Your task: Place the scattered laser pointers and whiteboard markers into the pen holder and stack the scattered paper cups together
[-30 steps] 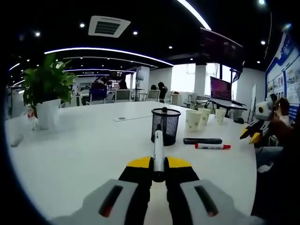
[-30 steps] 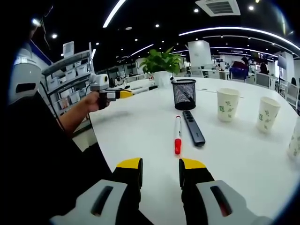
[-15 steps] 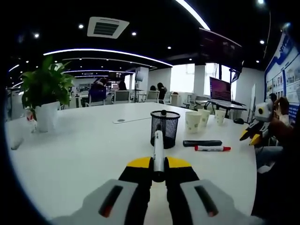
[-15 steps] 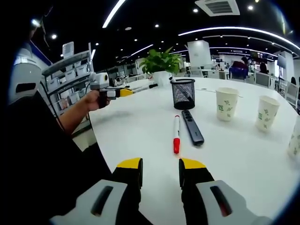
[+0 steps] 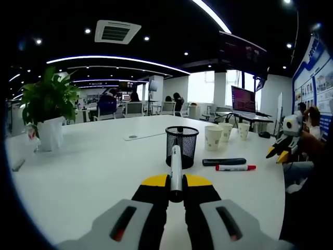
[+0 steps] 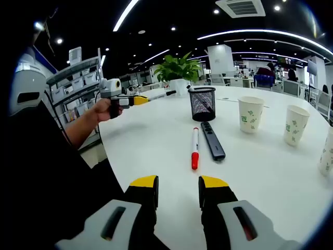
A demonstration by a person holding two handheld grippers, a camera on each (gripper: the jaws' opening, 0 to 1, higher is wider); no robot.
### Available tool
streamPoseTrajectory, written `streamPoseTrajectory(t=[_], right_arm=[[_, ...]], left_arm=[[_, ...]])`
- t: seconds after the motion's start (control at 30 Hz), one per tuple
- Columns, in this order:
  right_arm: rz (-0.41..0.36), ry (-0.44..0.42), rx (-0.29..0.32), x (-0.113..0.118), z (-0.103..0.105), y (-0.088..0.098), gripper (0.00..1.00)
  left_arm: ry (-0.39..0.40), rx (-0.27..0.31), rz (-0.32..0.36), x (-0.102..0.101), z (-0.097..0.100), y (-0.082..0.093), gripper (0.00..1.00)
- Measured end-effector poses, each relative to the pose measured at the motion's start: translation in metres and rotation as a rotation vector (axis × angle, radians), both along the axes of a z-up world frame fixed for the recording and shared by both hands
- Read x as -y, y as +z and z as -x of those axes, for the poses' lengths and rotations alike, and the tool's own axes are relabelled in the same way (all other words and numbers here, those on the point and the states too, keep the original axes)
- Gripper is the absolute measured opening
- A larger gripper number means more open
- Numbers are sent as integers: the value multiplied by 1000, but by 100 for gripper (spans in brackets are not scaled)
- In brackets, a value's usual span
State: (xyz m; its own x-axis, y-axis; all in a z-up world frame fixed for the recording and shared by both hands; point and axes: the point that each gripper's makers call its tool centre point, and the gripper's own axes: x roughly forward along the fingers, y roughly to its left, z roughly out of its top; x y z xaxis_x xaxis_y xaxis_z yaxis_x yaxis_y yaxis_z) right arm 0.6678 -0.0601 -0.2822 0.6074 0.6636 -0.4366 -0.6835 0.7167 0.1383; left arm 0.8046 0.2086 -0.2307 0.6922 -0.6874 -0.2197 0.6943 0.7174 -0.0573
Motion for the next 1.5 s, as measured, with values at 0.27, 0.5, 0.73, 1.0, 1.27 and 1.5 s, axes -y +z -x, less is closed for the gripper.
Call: streamPoseTrajectory(t=[0.27,0.5,0.73,1.0,1.27,1.5], right_arm=[[1,-3,1,2,1,1,34],[2,0,-1,2,1,0,34],[1,0,2,1,0,1,34],[1,-3,-1,2,1,-1,34],[0,-3,-4,1,1,-1,34],[-2,-4,-5,1,1,-2,34]], left_arm=[[-6,10,-3,4,-1,5,13],[-11,19,-4,7,-2,11,13],[-15,31,-7,9,-4,17,13],[-29,51,-6,14,-5,25,13],[-33,70,0,17,-8,34,13],[-40,83,2,20,-10,39,13]])
